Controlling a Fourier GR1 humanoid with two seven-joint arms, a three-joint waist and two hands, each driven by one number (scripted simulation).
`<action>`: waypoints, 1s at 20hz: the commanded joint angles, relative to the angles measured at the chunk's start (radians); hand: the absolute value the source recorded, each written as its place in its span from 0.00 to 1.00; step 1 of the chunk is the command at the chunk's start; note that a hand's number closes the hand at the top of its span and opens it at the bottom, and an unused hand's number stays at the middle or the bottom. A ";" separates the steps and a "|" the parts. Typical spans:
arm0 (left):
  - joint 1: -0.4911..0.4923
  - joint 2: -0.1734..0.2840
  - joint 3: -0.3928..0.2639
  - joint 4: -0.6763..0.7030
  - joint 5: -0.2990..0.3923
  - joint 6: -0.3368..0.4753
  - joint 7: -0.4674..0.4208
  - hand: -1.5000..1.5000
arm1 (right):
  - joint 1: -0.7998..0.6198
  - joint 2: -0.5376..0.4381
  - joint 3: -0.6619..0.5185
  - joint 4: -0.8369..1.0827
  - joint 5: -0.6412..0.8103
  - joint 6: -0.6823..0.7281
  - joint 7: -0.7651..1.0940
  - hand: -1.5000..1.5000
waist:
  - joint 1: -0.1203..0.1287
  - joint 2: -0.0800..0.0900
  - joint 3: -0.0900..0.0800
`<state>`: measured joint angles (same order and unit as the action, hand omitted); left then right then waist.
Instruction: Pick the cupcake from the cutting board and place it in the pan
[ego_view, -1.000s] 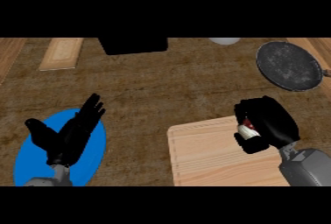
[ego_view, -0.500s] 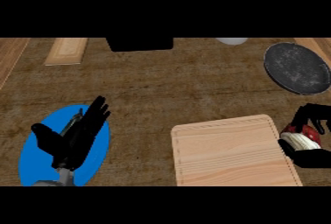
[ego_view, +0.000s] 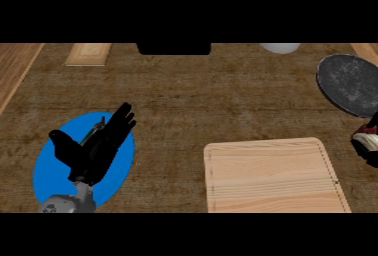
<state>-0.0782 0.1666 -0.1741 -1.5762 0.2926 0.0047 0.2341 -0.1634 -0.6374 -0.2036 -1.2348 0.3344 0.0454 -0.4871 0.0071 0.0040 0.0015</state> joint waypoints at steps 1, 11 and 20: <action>0.012 -0.033 -0.031 0.005 -0.031 0.009 -0.011 0.50 | -0.137 0.024 0.009 0.252 0.111 -0.124 -0.121 1.00 | 0.015 0.002 0.000; -0.035 -0.008 0.009 0.046 -0.005 -0.049 -0.020 0.50 | -0.460 0.001 -0.154 0.754 0.101 -0.357 -0.268 1.00 | 0.054 0.020 0.004; -0.016 -0.037 -0.040 -0.005 -0.026 -0.037 0.001 0.50 | -0.596 -0.049 -0.206 0.944 0.096 -0.401 -0.300 1.00 | 0.091 0.031 0.007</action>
<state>-0.1012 0.1341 -0.1998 -1.5596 0.2663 -0.0289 0.2186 -0.6965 -0.6676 -0.3965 -0.3597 0.4230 -0.3301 -0.7836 0.0822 0.0317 0.0077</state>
